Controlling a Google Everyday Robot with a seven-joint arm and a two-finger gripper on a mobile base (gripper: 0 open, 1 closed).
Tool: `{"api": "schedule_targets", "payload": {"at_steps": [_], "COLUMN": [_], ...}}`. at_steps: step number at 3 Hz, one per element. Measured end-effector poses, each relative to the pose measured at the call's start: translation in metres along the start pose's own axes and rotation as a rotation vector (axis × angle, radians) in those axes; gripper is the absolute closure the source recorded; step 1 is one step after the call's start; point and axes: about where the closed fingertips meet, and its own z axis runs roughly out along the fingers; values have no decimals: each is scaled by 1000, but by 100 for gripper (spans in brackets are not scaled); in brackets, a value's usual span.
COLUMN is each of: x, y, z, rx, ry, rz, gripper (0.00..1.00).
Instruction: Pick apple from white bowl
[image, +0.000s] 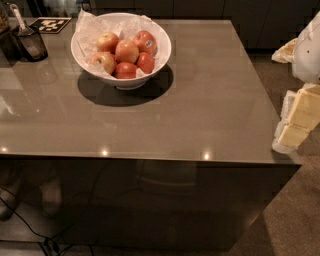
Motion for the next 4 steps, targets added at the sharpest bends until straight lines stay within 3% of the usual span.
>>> {"api": "schedule_targets", "payload": {"at_steps": [1,2,4], "x": [-4,-11,-41], "y": [-6,-28,-100], "z": [-3,-3,-15], "rx": [11,9,52], "ry": [-5,-4,17], "rz": [-13,-75,-218], "gripper": [0,0,0]}}
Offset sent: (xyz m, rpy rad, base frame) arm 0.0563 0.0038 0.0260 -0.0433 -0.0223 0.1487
